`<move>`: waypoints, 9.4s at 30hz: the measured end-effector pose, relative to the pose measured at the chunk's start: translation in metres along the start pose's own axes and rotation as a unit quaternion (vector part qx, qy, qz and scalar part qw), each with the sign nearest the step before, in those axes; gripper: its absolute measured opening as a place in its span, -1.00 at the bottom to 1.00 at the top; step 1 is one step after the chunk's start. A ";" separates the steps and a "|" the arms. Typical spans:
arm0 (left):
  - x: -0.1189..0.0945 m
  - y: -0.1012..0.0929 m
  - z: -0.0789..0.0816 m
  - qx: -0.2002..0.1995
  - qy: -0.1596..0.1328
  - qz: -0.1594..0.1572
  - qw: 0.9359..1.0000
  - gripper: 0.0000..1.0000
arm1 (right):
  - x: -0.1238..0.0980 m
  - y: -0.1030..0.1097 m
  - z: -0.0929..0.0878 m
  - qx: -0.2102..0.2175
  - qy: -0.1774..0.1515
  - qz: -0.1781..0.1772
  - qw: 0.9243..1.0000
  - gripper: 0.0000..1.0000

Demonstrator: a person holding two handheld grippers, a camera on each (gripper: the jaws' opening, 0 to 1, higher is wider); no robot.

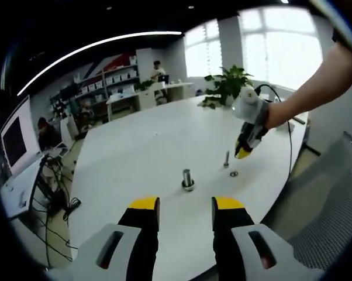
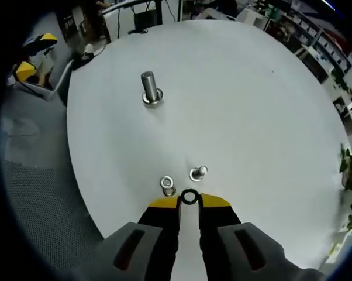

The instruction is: Place the washer onto the threaded stud by aligning its center hole with the stud, sliding it down to the base, and recovering from edge contact or off-axis alignment until the washer reaches the visible bottom stop.

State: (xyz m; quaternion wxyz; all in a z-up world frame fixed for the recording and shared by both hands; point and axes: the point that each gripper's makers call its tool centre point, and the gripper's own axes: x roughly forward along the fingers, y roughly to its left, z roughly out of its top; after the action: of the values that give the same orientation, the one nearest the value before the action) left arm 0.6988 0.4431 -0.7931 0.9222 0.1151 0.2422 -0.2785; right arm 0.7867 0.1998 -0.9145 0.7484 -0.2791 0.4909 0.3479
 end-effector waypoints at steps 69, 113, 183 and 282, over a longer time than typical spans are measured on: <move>0.004 -0.004 -0.011 0.001 0.024 -0.010 1.000 -0.34 | 0.049 -0.001 0.003 -0.041 0.063 0.030 0.997 -0.73; 0.010 -0.014 -0.023 0.001 0.056 -0.032 0.998 -0.32 | 0.039 0.002 -0.003 0.042 -0.032 0.027 0.998 -0.53; 0.009 -0.006 -0.025 0.000 0.060 -0.011 0.998 -0.30 | 0.044 0.025 -0.033 -0.048 -0.058 0.055 0.996 -0.68; 0.007 0.001 -0.021 -0.012 0.049 -0.002 0.999 -0.33 | 0.048 0.028 -0.036 -0.095 0.117 0.029 0.988 -0.71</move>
State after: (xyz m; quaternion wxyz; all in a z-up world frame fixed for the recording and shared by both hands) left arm 0.6958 0.4479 -0.8146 0.9100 0.1175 0.2905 -0.2714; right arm 0.7582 0.2010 -0.9748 0.6459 -0.3731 0.5474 0.3793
